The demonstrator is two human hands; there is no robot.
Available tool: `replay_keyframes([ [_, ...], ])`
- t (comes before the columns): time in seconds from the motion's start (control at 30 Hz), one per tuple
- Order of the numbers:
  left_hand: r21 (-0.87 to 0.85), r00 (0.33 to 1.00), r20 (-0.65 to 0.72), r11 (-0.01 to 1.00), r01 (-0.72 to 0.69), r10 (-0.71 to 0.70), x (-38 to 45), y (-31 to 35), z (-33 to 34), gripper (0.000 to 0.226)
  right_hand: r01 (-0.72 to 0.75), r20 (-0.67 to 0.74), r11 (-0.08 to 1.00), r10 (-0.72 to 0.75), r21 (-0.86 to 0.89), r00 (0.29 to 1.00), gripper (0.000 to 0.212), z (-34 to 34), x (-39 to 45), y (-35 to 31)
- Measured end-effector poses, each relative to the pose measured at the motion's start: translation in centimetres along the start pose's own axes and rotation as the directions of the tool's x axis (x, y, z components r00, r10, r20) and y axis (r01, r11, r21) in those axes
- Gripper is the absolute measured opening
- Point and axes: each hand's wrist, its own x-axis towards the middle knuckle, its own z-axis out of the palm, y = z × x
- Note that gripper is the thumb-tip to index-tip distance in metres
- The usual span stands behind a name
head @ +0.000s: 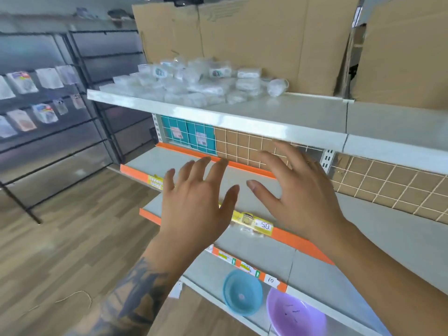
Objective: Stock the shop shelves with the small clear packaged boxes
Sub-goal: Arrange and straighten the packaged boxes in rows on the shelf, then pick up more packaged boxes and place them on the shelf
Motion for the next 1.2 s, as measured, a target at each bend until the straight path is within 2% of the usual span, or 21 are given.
replay_keyframes([
  [0.2, 0.030, 0.997, -0.073, 0.999, 0.009, -0.007, 8.5, -2.7, 2.1, 0.057, 0.022, -0.050, 0.999, -0.021, 0.025, 0.999, 0.054, 4.2, 8.1, 1.3],
  [0.47, 0.035, 0.994, -0.111, 0.999, 0.007, -0.003, 18.4, -4.5, 4.1, 0.057, -0.003, -0.041, 1.000, 0.004, 0.013, 0.999, 0.059, 7.0, 16.8, 3.8],
  [0.6, 0.047, 0.992, -0.125, 0.999, 0.004, 0.002, 23.0, -5.9, 4.8, 0.058, -0.055, 0.017, 0.998, 0.055, 0.012, 0.998, 0.060, 7.3, 21.1, 5.0],
  [0.83, 0.048, 0.991, -0.114, 0.997, -0.060, 0.065, 30.6, -8.7, 6.7, 0.055, -0.172, 0.129, 0.977, 0.188, -0.126, 0.974, 0.064, 7.6, 27.2, 6.8],
  [1.0, 0.057, 0.996, -0.030, 0.995, -0.087, 0.089, 35.1, -10.6, 8.1, 0.059, -0.296, 0.208, 0.945, 0.321, -0.141, 0.924, 0.062, 9.2, 31.2, 9.8],
  [1.2, 0.062, 0.995, 0.023, 0.993, -0.096, 0.095, 38.8, -12.9, 10.0, 0.058, -0.495, 0.311, 0.855, 0.517, -0.154, 0.797, 0.061, 11.8, 33.3, 13.4],
])
